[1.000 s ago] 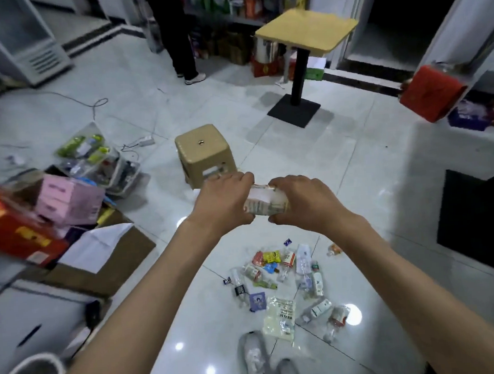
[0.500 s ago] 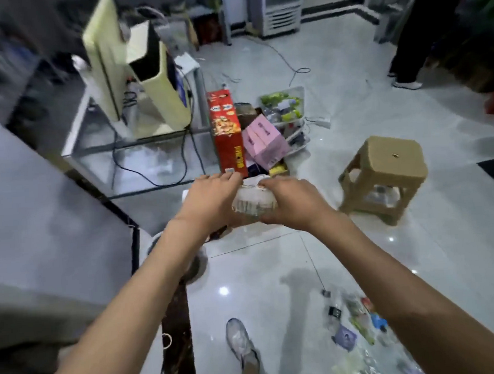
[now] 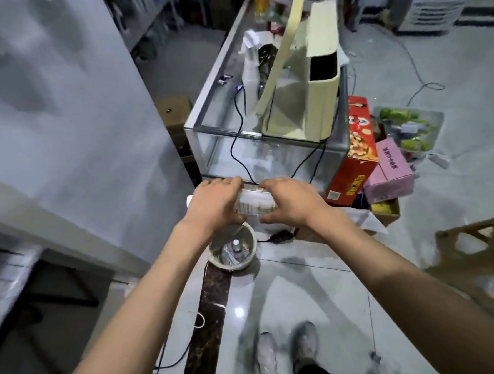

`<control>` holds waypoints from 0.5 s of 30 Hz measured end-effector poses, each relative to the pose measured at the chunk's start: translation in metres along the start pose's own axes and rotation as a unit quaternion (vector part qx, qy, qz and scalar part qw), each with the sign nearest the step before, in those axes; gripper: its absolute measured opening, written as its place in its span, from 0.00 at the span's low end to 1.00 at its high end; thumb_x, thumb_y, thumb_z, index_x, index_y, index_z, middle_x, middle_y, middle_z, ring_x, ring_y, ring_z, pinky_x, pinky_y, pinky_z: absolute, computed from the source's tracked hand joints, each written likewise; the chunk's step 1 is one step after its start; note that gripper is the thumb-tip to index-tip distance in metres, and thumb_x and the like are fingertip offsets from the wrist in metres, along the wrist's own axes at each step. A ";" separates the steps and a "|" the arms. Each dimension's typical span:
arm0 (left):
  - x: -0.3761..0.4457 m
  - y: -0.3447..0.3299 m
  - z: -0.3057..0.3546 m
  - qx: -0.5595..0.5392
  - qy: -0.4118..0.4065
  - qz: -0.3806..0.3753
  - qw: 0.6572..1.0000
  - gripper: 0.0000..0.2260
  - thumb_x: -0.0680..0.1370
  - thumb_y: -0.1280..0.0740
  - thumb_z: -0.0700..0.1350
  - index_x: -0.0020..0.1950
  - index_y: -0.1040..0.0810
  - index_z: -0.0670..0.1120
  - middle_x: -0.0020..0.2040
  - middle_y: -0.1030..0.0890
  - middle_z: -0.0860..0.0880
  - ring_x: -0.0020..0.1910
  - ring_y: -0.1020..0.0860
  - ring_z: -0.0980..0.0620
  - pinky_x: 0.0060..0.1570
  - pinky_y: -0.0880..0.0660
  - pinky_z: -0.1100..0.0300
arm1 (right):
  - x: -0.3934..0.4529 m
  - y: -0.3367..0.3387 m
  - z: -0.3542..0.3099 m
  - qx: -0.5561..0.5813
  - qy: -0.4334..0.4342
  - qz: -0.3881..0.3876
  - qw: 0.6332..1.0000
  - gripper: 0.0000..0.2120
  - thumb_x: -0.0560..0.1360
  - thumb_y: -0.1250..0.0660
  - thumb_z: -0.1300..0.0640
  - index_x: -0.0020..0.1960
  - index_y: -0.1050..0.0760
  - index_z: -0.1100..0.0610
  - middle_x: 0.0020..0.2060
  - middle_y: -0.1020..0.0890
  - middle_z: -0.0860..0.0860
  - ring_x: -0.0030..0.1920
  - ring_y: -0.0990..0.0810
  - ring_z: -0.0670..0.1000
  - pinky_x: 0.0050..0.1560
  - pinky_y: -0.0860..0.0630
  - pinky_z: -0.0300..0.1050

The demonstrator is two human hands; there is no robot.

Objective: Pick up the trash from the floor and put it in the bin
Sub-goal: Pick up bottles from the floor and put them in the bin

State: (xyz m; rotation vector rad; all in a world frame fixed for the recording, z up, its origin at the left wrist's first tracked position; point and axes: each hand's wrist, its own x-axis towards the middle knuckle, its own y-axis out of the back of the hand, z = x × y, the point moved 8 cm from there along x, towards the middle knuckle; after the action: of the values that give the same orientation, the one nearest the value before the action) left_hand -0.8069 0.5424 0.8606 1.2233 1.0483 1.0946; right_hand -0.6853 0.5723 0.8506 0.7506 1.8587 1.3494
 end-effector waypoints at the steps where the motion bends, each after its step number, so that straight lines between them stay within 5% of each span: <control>1: 0.004 -0.003 -0.012 0.000 0.014 -0.002 1.000 0.27 0.67 0.28 0.58 0.60 0.30 0.48 0.58 0.21 0.49 0.58 0.24 0.46 0.51 0.33 0.54 | 0.016 -0.003 -0.003 -0.003 0.010 -0.007 1.000 0.37 0.68 0.28 0.37 0.72 0.34 0.50 0.66 0.25 0.51 0.66 0.26 0.55 0.61 0.28 0.51; 9: 0.032 -0.055 -0.096 -0.012 0.135 -0.030 0.990 0.26 0.69 0.29 0.59 0.61 0.31 0.48 0.59 0.23 0.49 0.59 0.25 0.47 0.52 0.34 0.55 | 0.133 -0.053 -0.023 0.073 0.070 -0.085 0.991 0.36 0.67 0.24 0.47 0.71 0.32 0.55 0.64 0.25 0.55 0.64 0.28 0.56 0.65 0.32 0.46; 15: 0.060 -0.167 -0.136 -0.042 0.162 -0.089 0.982 0.29 0.68 0.26 0.56 0.64 0.30 0.47 0.60 0.24 0.49 0.60 0.26 0.46 0.60 0.34 0.55 | 0.200 -0.162 -0.009 0.085 0.030 -0.133 0.987 0.33 0.70 0.25 0.49 0.69 0.34 0.55 0.64 0.27 0.55 0.65 0.30 0.57 0.63 0.31 0.49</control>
State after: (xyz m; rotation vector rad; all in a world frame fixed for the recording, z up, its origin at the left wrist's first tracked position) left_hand -0.9201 0.6198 0.6846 0.8814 1.3164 1.2092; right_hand -0.8158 0.6789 0.6559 0.5268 2.0589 1.0652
